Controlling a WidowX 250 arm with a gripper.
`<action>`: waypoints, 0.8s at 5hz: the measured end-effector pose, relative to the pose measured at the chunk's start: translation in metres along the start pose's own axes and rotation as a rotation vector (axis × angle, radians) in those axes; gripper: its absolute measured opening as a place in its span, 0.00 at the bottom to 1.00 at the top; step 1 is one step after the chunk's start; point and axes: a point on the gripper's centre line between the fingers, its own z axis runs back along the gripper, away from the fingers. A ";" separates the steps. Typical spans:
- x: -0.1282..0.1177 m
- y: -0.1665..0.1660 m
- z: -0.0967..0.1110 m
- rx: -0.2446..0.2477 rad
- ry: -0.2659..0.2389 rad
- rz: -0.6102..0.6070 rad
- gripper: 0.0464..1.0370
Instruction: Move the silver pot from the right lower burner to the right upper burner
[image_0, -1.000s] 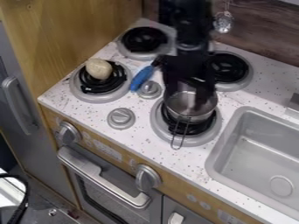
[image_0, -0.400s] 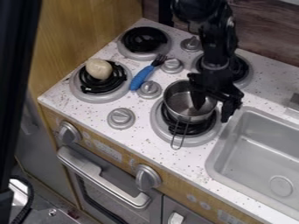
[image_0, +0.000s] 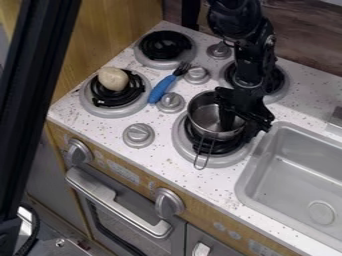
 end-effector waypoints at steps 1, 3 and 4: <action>-0.007 0.001 0.007 0.081 -0.012 -0.128 0.32; 0.021 -0.009 0.019 0.094 -0.245 -0.356 0.03; 0.059 -0.012 0.042 0.171 -0.325 -0.458 0.02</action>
